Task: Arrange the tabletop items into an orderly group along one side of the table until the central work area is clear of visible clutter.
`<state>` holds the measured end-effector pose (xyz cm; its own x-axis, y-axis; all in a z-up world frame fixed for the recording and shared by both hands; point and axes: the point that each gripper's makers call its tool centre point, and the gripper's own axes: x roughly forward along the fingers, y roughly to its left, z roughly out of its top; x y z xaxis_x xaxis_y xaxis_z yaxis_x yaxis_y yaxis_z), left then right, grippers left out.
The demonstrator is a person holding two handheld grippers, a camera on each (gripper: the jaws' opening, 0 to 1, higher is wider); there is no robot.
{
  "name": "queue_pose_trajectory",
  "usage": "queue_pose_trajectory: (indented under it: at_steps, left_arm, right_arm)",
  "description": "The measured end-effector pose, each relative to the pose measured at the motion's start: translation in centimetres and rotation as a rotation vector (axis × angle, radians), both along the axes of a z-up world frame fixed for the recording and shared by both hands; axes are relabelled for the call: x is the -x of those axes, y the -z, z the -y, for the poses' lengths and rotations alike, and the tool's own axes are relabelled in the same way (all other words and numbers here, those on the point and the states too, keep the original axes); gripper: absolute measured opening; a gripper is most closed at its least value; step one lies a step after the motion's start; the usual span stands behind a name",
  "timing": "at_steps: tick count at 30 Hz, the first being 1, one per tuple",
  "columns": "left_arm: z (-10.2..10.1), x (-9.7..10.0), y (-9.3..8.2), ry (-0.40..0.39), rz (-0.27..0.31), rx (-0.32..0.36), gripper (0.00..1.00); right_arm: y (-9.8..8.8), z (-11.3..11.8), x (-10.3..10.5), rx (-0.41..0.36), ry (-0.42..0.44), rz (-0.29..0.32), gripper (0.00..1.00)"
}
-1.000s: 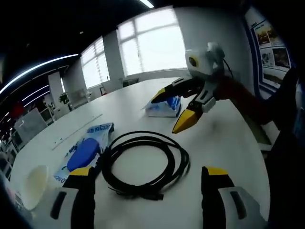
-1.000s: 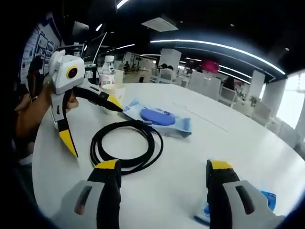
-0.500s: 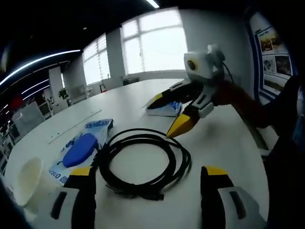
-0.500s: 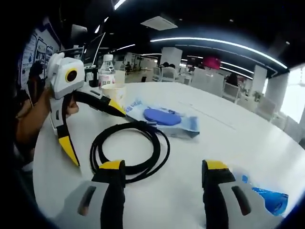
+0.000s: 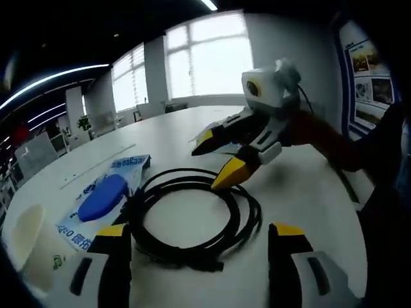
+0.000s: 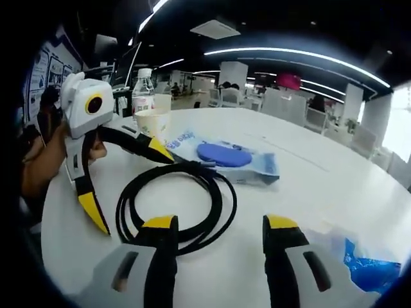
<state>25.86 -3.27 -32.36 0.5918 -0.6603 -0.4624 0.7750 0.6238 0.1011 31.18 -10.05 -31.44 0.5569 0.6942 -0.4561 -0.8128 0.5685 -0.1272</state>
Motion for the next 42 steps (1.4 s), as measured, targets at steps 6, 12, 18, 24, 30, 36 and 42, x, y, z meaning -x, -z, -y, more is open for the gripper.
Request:
queue_pose_trajectory:
  at_steps: [6, 12, 18, 24, 30, 36, 42]
  left_arm:
    - [0.1, -0.3, 0.0, -0.001, 0.007, -0.002, 0.86]
    - [0.2, -0.2, 0.0, -0.001, 0.01, 0.002, 0.86]
    - [0.2, -0.4, 0.1, -0.005, 0.018, -0.011, 0.84]
    - [0.2, -0.1, -0.1, -0.006, 0.025, -0.01, 0.84]
    - [0.4, 0.1, -0.5, -0.001, 0.033, 0.003, 0.81]
    - [0.5, 0.3, -0.6, 0.001, 0.04, -0.003, 0.8]
    - [0.5, 0.3, -0.6, 0.008, 0.042, -0.01, 0.8]
  right_arm:
    - [0.5, -0.6, 0.0, -0.026, -0.009, -0.024, 0.43]
    - [0.9, -1.0, 0.4, -0.036, -0.03, -0.038, 0.37]
    - [1.0, -1.2, 0.6, -0.038, -0.032, -0.044, 0.36]
    - [1.2, -1.5, 0.8, -0.065, -0.02, -0.057, 0.33]
    - [0.9, -1.1, 0.7, -0.041, -0.017, -0.014, 0.24]
    - [0.7, -0.9, 0.7, -0.046, -0.017, -0.009, 0.18]
    - [0.6, -0.8, 0.7, -0.06, -0.012, -0.015, 0.14]
